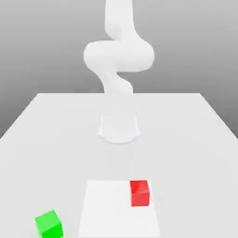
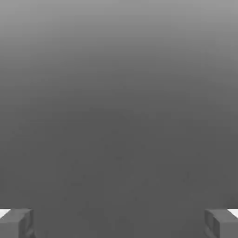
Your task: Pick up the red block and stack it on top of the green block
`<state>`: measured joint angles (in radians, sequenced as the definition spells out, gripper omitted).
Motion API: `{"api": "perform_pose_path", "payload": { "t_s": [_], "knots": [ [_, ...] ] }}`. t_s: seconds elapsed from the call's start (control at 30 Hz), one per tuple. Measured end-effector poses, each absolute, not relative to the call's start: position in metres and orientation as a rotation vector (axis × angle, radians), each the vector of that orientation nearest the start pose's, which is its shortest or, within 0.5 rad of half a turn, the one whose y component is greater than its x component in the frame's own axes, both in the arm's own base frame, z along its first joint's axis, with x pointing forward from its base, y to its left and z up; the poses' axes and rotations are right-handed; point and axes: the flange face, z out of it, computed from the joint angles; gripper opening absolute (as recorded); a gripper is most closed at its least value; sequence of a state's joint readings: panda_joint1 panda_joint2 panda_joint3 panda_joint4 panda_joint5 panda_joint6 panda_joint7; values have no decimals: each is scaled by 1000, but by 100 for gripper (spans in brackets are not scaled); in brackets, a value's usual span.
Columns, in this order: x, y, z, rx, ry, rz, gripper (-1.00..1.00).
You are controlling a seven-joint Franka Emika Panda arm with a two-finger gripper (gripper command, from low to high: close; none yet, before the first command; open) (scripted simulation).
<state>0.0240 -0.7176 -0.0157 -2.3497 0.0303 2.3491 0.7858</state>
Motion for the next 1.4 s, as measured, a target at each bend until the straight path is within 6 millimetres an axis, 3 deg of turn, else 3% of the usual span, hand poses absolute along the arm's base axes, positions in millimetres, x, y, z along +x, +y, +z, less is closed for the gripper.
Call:
{"api": "perform_pose_path", "payload": {
  "t_s": [0.13,0.3,0.43,0.57,0.63,0.7,0.83,0.87,1.1,1.3,1.4],
  "knots": [
    [424,13,562,-2559,1045,-684,0],
    [445,34,438,-2667,1063,-434,0],
    [436,49,344,-2762,1080,-256,0],
    [407,57,259,-2866,1099,-97,0],
    [390,59,223,-2917,1105,-31,0],
    [385,58,200,-2935,1108,-12,0],
    [383,58,160,-2939,1109,-4,0],
    [382,58,150,-2939,1111,-2,-100],
    [382,58,148,-2939,1111,-3,-100],
    [382,58,199,-2939,1110,-3,-100],
    [397,33,211,-2941,1110,2,-100]
  ]
}}
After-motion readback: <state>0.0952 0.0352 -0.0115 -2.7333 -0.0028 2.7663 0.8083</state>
